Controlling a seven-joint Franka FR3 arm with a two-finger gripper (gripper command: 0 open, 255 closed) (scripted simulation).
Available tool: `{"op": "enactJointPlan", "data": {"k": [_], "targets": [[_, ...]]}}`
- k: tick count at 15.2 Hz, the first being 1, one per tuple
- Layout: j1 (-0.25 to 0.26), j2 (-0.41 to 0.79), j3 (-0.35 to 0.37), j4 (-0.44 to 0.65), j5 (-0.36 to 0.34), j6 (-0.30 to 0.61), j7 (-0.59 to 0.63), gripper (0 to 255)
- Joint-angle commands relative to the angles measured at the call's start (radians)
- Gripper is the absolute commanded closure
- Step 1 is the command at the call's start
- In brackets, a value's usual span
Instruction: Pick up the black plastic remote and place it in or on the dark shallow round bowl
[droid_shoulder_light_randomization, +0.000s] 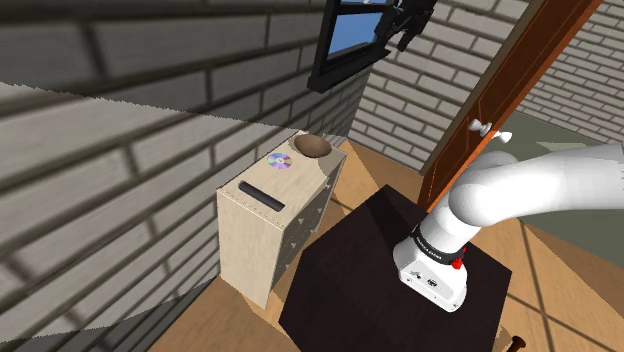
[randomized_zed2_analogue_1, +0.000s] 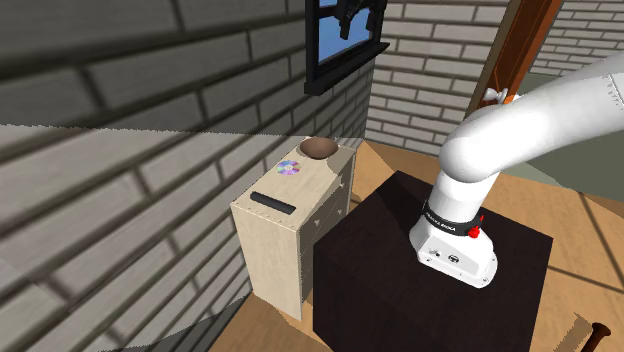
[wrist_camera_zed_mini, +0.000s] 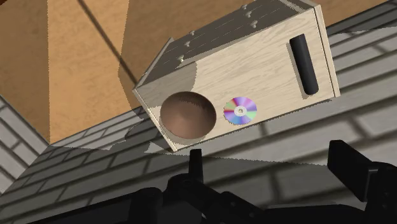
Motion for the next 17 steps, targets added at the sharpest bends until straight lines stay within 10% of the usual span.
{"op": "enactJointPlan", "data": {"k": [1,17], "targets": [[0.000,0.000,0.000,0.000,0.000,0.000,0.000,0],[0.065,0.327,0.003,-0.222,0.061,0.461,-0.016,0]]}}
